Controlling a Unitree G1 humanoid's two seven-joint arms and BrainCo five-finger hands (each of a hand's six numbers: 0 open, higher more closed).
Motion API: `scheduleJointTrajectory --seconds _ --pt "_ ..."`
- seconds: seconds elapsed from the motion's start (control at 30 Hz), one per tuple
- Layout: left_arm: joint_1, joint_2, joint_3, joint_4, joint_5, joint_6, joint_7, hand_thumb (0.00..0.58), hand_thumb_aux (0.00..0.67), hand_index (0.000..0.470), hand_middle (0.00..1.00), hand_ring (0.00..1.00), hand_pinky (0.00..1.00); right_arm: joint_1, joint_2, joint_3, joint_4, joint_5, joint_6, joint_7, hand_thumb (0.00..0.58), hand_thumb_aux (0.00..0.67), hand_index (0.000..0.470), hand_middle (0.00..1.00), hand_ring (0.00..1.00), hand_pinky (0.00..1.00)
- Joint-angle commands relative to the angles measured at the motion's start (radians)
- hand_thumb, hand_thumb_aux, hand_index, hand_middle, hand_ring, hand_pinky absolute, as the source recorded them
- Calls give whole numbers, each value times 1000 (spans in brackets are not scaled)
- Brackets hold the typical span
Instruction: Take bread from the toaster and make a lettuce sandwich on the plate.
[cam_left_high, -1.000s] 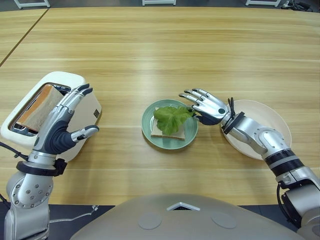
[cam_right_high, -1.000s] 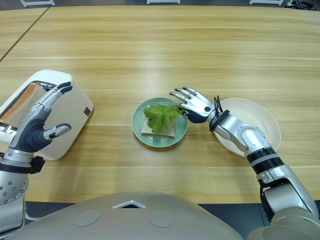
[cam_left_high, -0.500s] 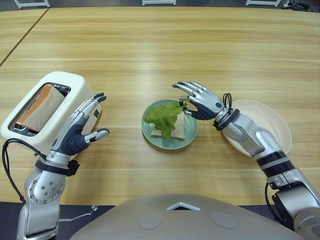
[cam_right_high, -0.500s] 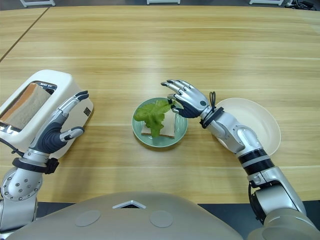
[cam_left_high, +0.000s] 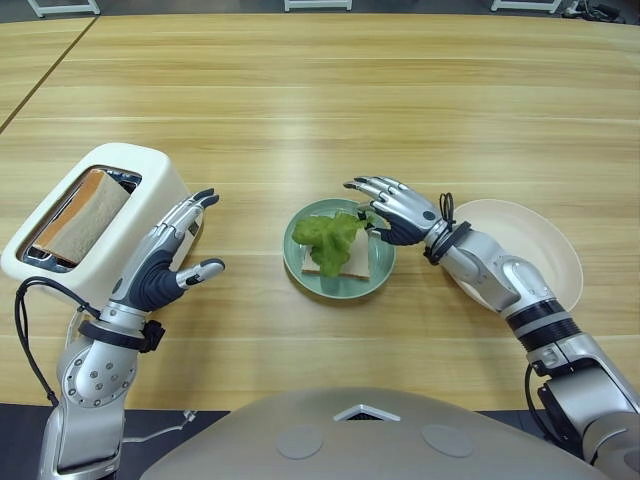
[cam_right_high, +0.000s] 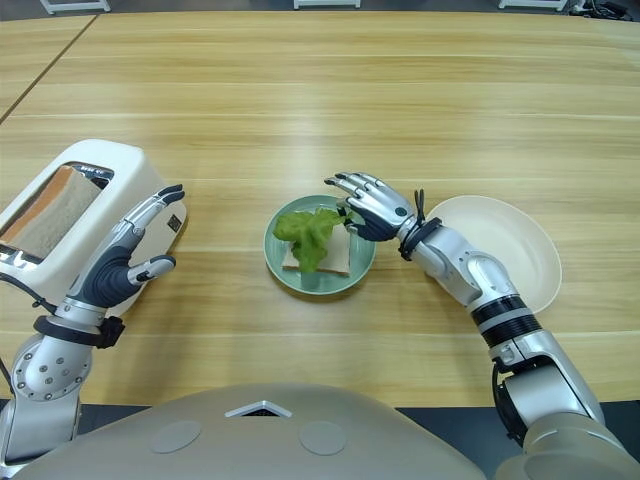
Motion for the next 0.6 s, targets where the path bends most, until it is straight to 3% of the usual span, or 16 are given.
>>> scheduleJointTrajectory --seconds 0.03,0.27,0.3,0.33,0.37,0.43,0.5,0.6 --pt "8 6 -7 8 14 0 -2 0 0 0 0 0 0 -20 -38 35 -1 -112 0 -38 580 670 470 0 0 0" --pt "10 9 -13 10 17 1 -3 0 0 0 0 0 0 -27 -64 73 -15 -201 -19 -77 580 670 470 0 0 0" --pt "10 9 -13 10 18 1 -3 0 0 0 0 0 0 -27 -65 76 -14 -203 -19 -77 542 499 350 0 0 0" --pt "10 9 -14 10 18 1 -4 0 0 0 0 0 0 -27 -66 78 -16 -205 -19 -76 480 391 275 0 0 0" --pt "11 9 -14 9 19 1 -4 0 0 0 0 0 0 -26 -69 80 -17 -207 -18 -76 445 347 243 0 0 0" --pt "12 9 -15 9 19 2 -5 0 0 0 0 0 0 -25 -77 80 -22 -207 -17 -74 136 84 59 0 0 0" --pt "13 9 -16 8 20 2 -6 0 0 0 0 0 0 -22 -88 76 -26 -204 -19 -69 18 11 7 0 0 0" --pt "16 10 -18 5 21 3 -7 0 0 0 0 0 0 -16 -112 74 -28 -193 -29 -52 0 0 0 0 0 0"
